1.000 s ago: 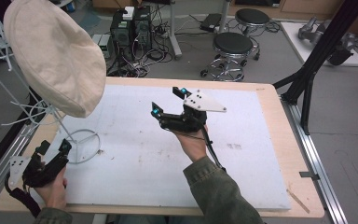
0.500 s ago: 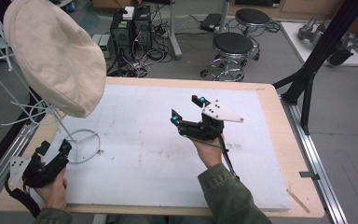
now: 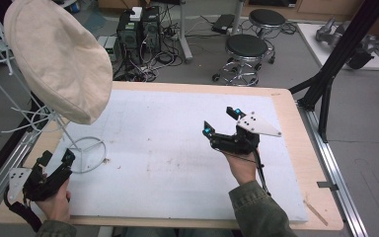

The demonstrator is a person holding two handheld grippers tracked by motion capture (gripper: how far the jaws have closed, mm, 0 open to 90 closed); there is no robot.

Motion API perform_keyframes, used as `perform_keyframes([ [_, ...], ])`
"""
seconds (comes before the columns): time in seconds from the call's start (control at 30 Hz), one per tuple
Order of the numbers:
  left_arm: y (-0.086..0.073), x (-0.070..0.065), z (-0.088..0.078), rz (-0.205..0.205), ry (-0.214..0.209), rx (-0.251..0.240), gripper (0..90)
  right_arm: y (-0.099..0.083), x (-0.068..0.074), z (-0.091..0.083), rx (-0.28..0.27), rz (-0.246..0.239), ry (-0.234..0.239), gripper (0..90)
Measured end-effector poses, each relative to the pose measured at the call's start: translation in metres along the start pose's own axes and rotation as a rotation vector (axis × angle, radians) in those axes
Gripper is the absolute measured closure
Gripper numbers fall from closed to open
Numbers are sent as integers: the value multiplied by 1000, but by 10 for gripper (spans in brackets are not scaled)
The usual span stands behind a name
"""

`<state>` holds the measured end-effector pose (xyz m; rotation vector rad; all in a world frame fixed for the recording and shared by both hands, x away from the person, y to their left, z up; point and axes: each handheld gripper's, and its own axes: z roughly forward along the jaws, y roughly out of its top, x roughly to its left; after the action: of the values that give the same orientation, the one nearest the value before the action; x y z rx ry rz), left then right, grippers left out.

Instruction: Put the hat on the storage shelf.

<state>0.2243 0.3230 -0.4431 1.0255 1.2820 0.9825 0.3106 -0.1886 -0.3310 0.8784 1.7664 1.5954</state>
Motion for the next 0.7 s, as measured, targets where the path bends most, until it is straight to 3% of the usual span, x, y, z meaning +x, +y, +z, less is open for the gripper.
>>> perform_keyframes([
  [0.07,0,0,-1,0,2,-2,243,0,0,-4,23,3,3,138],
  [0.13,1,1,-1,-2,3,-3,243,-4,0,-10,5,-2,-14,173],
  [0.23,0,1,-1,-4,4,-1,243,-11,0,-19,-10,-12,-53,171],
  [0.33,0,0,-1,-6,1,0,243,-15,-3,-24,16,3,-64,141],
  [0.4,0,0,-1,-7,1,-2,243,-22,-4,-29,-10,-10,-94,148],
  [0.5,0,0,-1,-9,0,0,243,-30,-6,-34,22,-15,-152,157],
  [0.7,0,1,-1,-12,0,-2,243,-55,-17,-48,77,26,-287,152],
])
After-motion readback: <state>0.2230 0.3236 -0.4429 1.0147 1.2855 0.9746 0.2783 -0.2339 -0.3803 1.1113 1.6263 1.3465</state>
